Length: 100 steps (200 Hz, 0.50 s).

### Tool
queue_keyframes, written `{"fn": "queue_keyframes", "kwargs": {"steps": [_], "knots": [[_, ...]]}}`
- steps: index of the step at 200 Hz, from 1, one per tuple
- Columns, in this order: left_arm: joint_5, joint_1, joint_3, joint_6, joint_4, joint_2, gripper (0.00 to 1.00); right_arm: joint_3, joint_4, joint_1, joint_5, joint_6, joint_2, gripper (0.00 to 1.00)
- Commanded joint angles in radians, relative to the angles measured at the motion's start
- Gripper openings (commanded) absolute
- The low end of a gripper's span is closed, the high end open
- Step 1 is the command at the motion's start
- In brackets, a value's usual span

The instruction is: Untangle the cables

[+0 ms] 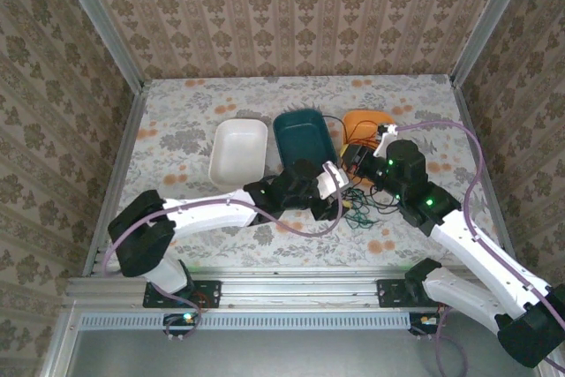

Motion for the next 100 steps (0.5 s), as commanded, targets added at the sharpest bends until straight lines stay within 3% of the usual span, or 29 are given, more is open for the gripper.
{"fn": "queue_keyframes", "kwargs": {"steps": [1, 37, 54, 100], "knots": [[-0.018, 0.002, 0.028, 0.006, 0.052, 0.031, 0.44, -0.006, 0.030, -0.003, 0.009, 0.026, -0.044, 0.00], [-0.068, 0.022, -0.034, -0.043, 0.116, 0.049, 0.11, 0.002, -0.011, -0.007, 0.075, 0.026, -0.128, 0.00], [-0.084, 0.041, -0.077, -0.079, 0.136, 0.024, 0.00, 0.012, -0.056, -0.008, 0.143, 0.015, -0.180, 0.00], [-0.100, 0.079, -0.214, -0.097, 0.065, -0.155, 0.00, 0.060, -0.286, -0.010, 0.482, -0.047, -0.318, 0.00]]}}
